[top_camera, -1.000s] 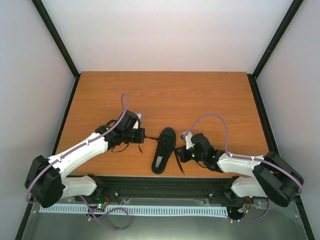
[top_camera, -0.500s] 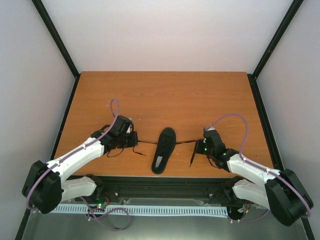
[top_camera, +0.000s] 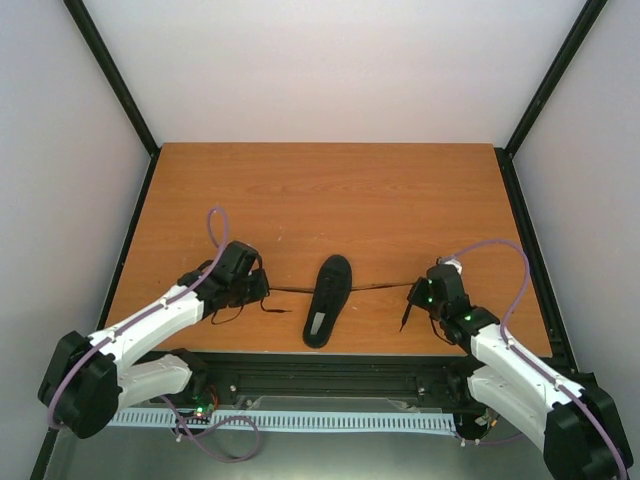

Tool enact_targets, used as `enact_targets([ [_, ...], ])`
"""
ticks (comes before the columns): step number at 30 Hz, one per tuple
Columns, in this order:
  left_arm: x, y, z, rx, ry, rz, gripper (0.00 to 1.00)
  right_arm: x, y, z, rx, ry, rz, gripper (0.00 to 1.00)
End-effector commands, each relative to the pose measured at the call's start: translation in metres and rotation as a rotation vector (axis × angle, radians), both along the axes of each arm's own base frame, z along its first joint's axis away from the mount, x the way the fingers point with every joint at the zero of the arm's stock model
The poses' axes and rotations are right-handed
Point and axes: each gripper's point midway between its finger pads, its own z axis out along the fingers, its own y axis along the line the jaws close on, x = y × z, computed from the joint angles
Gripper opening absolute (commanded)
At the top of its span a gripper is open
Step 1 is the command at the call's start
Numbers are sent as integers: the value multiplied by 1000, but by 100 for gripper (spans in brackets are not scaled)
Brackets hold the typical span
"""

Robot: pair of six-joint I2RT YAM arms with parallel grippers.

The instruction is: Tie the shoes

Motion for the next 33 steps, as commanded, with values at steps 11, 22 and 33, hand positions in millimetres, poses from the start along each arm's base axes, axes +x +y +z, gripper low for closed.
enact_targets([
  [11,-4,19,-9,11,13,120,1,-12,-10,-32,30,94,-88,3],
  [22,-11,29,-4,15,-4,157,1,-19,-21,-38,35,109,-162,3],
  [33,-8,-2,-4,-24,45,-23,17,-4,9,-13,68,54,21,10],
])
